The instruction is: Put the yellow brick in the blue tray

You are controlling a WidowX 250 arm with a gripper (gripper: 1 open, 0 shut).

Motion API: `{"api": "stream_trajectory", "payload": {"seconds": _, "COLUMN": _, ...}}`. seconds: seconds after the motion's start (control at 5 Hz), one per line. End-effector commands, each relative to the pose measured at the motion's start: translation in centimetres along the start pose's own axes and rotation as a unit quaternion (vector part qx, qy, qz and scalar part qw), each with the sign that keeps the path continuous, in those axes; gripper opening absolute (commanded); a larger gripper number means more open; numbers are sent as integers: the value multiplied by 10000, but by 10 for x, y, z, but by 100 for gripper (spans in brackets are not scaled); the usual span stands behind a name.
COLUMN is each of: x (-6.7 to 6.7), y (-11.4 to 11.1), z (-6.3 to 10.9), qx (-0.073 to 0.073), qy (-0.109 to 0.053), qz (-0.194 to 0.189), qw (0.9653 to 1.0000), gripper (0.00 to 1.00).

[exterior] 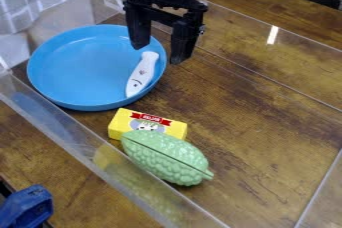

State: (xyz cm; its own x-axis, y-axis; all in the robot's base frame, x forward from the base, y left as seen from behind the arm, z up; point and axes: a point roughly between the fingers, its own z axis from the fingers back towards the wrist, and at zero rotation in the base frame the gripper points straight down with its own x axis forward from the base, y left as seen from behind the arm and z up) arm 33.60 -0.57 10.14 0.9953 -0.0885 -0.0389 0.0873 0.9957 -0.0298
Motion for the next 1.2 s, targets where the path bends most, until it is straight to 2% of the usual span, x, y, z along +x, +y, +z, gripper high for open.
{"api": "stream_trajectory", "payload": {"seconds": 0.0, "x": 10, "y": 15, "z": 25, "qx": -26, "qy": -474, "qz": 28, "qw": 9989, "gripper": 100}}
{"api": "stream_trajectory", "payload": {"seconds": 0.2, "x": 13, "y": 34, "z": 31, "qx": -83, "qy": -589, "qz": 125, "qw": 9982, "gripper": 100}}
{"api": "stream_trajectory", "payload": {"seconds": 0.6, "x": 3, "y": 23, "z": 38, "qx": -52, "qy": -622, "qz": -43, "qw": 9980, "gripper": 100}}
{"api": "stream_trajectory", "payload": {"seconds": 1.0, "x": 18, "y": 13, "z": 12, "qx": -30, "qy": -674, "qz": -392, "qw": 9970, "gripper": 100}}
